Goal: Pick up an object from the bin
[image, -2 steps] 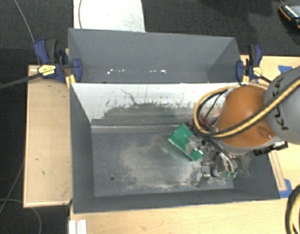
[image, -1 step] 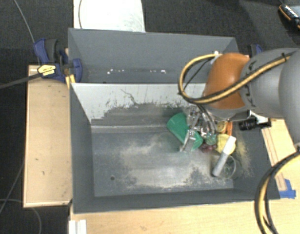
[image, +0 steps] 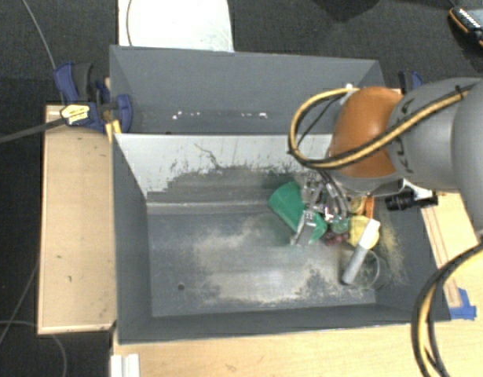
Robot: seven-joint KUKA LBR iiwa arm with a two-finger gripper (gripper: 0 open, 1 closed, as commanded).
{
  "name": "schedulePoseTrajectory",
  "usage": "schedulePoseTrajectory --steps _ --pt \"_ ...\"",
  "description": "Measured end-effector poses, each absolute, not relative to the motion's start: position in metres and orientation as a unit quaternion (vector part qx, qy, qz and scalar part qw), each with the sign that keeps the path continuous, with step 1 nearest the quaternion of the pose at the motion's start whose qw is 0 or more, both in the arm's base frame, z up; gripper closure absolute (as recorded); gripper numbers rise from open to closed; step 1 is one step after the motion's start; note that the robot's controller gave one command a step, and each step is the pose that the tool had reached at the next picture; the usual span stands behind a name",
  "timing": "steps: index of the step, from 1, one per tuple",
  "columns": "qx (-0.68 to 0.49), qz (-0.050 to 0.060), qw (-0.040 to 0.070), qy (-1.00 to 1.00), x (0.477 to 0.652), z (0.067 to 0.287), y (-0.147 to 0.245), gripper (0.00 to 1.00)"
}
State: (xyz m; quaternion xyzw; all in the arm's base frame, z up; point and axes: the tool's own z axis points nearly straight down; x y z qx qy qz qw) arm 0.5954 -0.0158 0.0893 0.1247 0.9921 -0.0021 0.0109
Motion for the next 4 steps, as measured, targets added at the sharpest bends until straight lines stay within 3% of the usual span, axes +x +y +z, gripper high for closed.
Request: schedulePoseTrajectory --steps 1,2,3,4 --pt "0.244 0.000 0.012 0.970 0.594 0.104 -0.015 0.00" --pt "0.181 -0.006 0.024 0.983 0.597 0.082 -0.016 0.00" --pt "0.320 -0.003 0.015 0.947 0.593 0.076 -0.018 1.00" --pt "0.319 -0.003 0.015 0.948 0.593 0.076 -0.018 1.00"
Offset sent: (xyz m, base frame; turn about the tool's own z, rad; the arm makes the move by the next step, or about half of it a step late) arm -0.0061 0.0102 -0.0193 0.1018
